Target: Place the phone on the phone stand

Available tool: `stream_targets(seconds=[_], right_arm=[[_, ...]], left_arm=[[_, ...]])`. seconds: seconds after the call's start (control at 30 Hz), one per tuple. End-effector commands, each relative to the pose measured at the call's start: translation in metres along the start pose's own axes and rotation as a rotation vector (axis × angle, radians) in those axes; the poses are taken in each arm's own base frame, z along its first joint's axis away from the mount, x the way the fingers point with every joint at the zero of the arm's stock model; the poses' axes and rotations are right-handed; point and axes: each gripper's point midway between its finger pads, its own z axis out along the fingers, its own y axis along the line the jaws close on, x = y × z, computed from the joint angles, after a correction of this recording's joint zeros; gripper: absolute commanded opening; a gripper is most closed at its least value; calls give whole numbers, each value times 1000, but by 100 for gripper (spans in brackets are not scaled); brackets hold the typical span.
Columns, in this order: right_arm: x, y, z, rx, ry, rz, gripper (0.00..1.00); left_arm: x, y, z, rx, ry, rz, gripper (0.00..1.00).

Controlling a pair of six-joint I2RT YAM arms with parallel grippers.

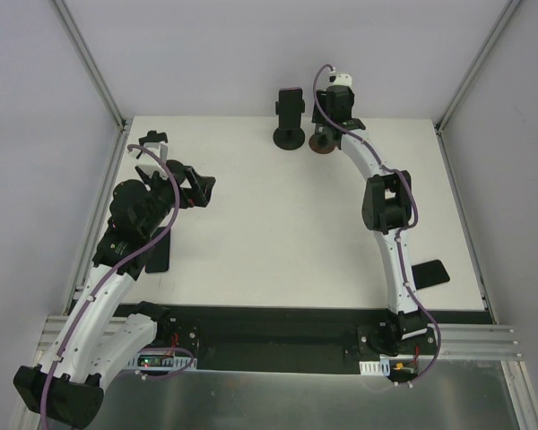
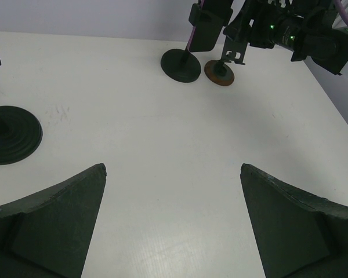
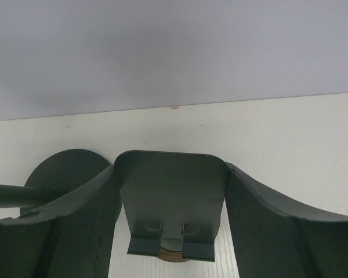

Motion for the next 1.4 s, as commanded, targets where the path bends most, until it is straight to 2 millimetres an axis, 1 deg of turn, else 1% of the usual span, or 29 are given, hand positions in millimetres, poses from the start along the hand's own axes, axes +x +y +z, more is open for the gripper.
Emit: stream_targets(seconds=[0.0,0.07,0.17,0.2,0.27,0.3,0.43,0.47,0.57,0.6,0.67,0.7,0.77,0.8,0.83,0.87,0.9,0.93,0.97,1.0,1.03,1.07,1.1,1.17,1.2,1.27,1.3,1.33,1.37], right_arm=[[-18,3,5,-63,-54,-11,24],[-16,0,7,-68,-49,-11,25],[-14,0,8,-90,-43,-17,33],[-13,3,7,-100,-39,-20,41],[-15,1,7,-104,-39,-15,49],[-16,2,6,-108,-38,-15,60],[-29,4,-3,-124,-47,-10,80],[-29,2,-5,-120,-39,-11,89],[-39,0,-16,-112,-44,-14,100],[-48,-4,-23,-94,-54,-9,97],[-47,-8,-30,-81,-30,-14,97],[-61,-8,-42,-86,-50,-8,97],[-57,-10,-50,-84,-33,-9,97],[-77,-11,-66,-87,-60,-1,96],[-60,-15,-70,-80,-22,3,96],[-64,-16,-78,-81,-31,12,96],[-87,-16,-100,-99,-71,29,96],[-84,-17,-110,-104,-69,36,96],[-58,-22,-115,-96,-38,52,96],[-78,-26,-143,-100,-95,84,96],[-74,-29,-154,-107,-105,110,97],[-49,-31,-160,-116,-91,133,96],[-68,-24,-184,-168,-144,170,97],[-73,-19,-201,-201,-180,169,96],[-79,-16,-213,-228,-198,130,96],[-82,-13,-223,-252,-210,102,96],[-80,-11,-229,-282,-216,69,96],[-81,-9,-231,-301,-222,55,96],[-84,-9,-234,-315,-243,43,96]], left_arm=[[-18,-9,-2,37,-53,3,98],[-18,-8,-1,35,-52,3,98],[-17,-8,0,35,-50,2,98],[-18,-8,-1,36,-51,2,98],[-15,-7,1,35,-41,1,98],[-16,-8,1,36,-43,1,98],[-11,-6,5,31,-24,1,98],[-10,-5,7,28,-21,0,98],[-5,0,12,10,-3,1,98],[-4,2,13,1,0,5,98],[2,11,17,-35,17,10,99],[3,15,19,-51,22,15,99],[11,24,25,-88,55,40,99],[8,33,28,-134,47,49,99],[20,44,32,-188,99,47,99],[35,53,30,-236,163,38,99],[28,65,28,-319,159,33,99],[39,74,29,-367,208,23,99],[36,78,27,-402,220,13,99],[51,87,19,-443,286,20,99],[57,98,13,-502,311,32,99],[64,109,6,-551,339,23,99],[78,119,-8,-601,406,17,99],[90,140,-25,-674,455,-58,99],[97,144,-31,-682,481,-87,99],[113,154,-40,-692,520,-138,99],[114,170,-48,-738,520,-173,99],[122,177,-48,-746,550,-186,99],[131,176,-46,-699,586,-222,99]])
